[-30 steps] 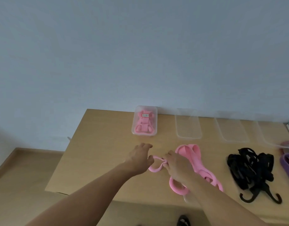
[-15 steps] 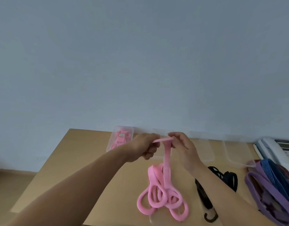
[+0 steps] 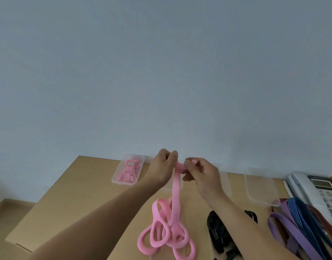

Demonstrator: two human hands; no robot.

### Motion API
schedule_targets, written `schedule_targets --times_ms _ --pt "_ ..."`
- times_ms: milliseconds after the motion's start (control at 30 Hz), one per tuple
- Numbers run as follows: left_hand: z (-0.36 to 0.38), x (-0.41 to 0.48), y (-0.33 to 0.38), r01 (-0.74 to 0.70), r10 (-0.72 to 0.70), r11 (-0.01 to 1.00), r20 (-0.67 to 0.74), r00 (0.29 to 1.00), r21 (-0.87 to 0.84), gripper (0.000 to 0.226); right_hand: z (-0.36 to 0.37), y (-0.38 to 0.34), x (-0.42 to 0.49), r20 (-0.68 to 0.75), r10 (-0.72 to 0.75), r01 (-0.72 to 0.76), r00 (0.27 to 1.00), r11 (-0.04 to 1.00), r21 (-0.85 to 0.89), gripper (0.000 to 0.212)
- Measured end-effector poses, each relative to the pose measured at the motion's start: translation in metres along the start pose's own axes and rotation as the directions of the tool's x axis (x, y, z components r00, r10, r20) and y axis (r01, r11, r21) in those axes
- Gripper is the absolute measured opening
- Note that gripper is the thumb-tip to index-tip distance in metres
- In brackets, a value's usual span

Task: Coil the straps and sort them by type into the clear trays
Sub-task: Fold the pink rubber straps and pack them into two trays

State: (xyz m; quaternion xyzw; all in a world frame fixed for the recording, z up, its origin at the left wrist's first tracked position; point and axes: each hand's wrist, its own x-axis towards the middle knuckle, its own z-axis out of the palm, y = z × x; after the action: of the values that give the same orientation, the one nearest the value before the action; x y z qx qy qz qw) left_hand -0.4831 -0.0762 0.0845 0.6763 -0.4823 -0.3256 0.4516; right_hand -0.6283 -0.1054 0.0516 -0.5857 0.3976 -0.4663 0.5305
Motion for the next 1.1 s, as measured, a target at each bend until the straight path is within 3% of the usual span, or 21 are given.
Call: schedule_targets --times_ms 133,233,367,567,800,1100 --pt "-0.005 -0.004 -0.007 0.06 -0.02 0.982 0.214 0.977 -0.18 0.053 -0.006 -0.007 -0.001 0.028 -0.005 0.006 1.0 1.0 -0.03 0.026" --pt "-0.015 -0.001 -0.008 0.091 0.02 0.951 0.351 0.936 -0.297 0.05 -0.005 -0.012 -0.001 0.022 -0.006 0.006 1.0 1.0 -0.02 0.04" --pt "-0.027 0.001 -0.008 0.07 0.06 0.949 0.394 0.917 -0.306 0.04 -0.001 -0.017 0.002 -0.011 0.005 -0.006 1.0 0.999 -0.051 0.039" --pt "-0.044 0.007 -0.008 0.159 0.026 0.909 0.434 0.901 -0.386 0.017 0.012 -0.022 -0.003 0.033 0.007 -0.007 0.999 1.0 -0.007 0.006" --pt "-0.066 0.011 -0.004 0.288 -0.068 0.917 0.606 0.792 -0.274 0.031 0.027 -0.026 -0.003 0.033 -0.045 0.049 0.998 0.991 -0.124 0.011" --pt "-0.071 0.019 -0.015 0.209 0.028 0.904 0.541 0.841 -0.372 0.019 0.038 -0.027 -0.007 0.071 -0.017 0.018 0.997 1.0 -0.01 0.009"
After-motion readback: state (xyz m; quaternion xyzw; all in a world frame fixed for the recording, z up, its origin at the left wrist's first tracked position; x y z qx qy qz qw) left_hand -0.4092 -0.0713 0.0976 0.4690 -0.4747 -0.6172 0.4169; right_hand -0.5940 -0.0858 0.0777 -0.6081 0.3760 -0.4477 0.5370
